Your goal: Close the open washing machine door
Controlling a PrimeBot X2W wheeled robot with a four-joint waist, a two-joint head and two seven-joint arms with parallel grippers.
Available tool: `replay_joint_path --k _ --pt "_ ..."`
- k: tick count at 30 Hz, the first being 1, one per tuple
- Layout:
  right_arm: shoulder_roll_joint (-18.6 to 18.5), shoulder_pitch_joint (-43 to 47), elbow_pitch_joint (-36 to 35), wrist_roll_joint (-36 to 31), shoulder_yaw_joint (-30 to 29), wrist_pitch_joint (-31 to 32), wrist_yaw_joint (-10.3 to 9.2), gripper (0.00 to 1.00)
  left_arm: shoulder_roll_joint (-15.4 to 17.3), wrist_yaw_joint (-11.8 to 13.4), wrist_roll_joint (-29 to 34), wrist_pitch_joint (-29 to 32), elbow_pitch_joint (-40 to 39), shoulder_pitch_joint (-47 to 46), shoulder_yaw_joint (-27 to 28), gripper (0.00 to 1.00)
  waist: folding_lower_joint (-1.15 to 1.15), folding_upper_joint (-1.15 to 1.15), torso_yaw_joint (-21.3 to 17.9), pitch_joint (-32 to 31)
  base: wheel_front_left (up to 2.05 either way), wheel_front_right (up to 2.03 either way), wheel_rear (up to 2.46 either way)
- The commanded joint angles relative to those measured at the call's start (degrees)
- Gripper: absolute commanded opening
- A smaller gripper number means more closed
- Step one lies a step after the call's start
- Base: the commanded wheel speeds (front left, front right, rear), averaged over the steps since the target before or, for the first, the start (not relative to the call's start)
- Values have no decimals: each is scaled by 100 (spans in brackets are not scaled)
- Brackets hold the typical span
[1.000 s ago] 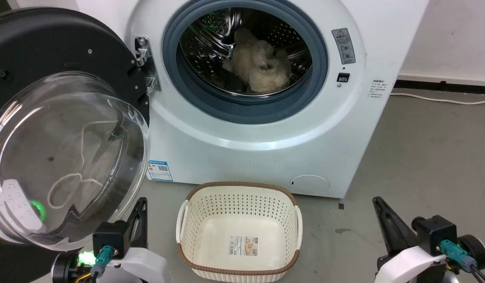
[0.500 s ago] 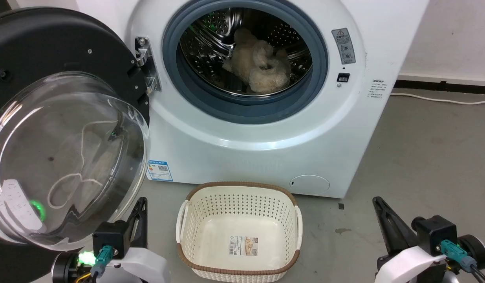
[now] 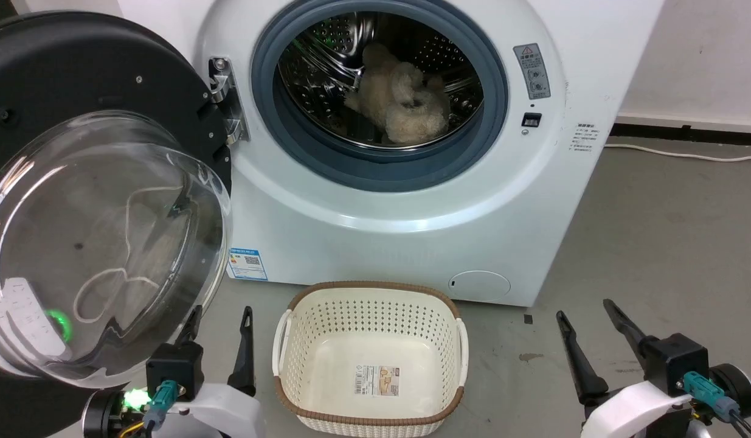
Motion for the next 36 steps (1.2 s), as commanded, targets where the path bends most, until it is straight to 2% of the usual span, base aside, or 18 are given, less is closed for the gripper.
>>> replay_joint_path --k 1,17,30,36 --pt "-10 13 5 43 -28 -49 0 100 7 15 26 -55 -6 -14 -32 100 0 0 1 1 0 0 0" --pt "-47 65 -41 109 -31 -232 1 100 100 133 44 -234 -47 -35 -246 100 0 0 163 -23 0 0 0" --pt "-42 138 62 75 19 -387 1 100 252 241 23 -390 -67 12 -449 100 0 0 711 -105 0 0 0" --pt "-64 32 158 71 151 -459 2 100 311 375 16 -462 -150 93 -482 100 0 0 900 -60 0 0 0"
